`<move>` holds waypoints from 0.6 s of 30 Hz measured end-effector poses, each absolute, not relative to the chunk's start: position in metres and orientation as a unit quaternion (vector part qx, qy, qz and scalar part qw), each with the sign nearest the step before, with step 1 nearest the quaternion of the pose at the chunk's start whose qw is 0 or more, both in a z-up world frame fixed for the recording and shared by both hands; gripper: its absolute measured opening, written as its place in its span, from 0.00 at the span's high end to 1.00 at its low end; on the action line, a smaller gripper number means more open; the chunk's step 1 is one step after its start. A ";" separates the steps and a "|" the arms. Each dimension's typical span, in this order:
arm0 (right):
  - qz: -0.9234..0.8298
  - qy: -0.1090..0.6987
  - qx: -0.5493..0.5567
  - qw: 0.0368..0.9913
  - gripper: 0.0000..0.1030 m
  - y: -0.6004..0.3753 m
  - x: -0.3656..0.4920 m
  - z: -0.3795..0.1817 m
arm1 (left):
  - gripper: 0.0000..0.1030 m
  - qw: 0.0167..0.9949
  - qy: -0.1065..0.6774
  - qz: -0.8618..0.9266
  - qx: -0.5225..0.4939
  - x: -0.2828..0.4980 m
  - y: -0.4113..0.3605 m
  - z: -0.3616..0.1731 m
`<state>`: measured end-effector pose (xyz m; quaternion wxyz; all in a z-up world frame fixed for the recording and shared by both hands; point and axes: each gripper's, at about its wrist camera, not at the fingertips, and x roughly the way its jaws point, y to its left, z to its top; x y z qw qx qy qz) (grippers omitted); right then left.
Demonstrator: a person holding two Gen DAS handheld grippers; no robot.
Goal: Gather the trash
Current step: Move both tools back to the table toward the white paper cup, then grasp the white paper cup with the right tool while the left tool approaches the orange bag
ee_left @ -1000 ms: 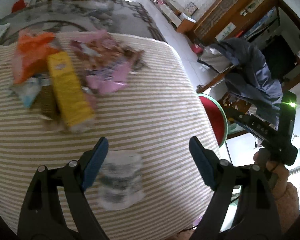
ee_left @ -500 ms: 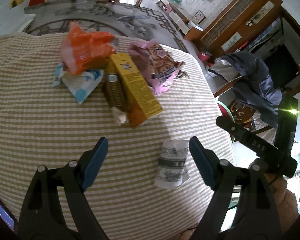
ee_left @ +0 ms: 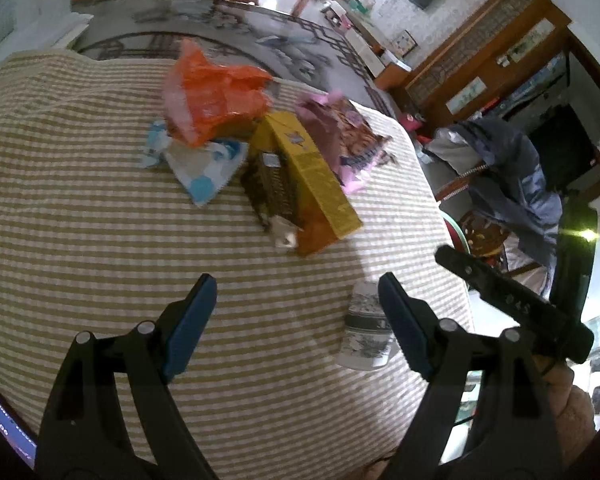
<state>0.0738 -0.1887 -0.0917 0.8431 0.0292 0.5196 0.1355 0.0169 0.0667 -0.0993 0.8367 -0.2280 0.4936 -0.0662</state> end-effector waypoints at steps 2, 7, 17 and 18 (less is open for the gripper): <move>0.143 0.520 0.012 0.842 0.26 -0.184 0.070 -0.090 | 0.22 0.838 0.489 -0.053 -0.238 0.014 0.080 -0.100; 0.156 0.541 -0.004 0.826 0.21 -0.180 0.059 -0.101 | 0.22 0.832 0.494 -0.016 -0.252 0.009 0.108 -0.111; 0.192 0.602 -0.001 0.775 0.21 -0.151 0.050 -0.144 | 0.22 0.826 0.504 0.014 -0.254 0.006 0.126 -0.123; 0.194 0.606 -0.003 0.771 0.21 -0.148 0.050 -0.147 | 0.22 0.825 0.504 0.015 -0.255 0.007 0.126 -0.124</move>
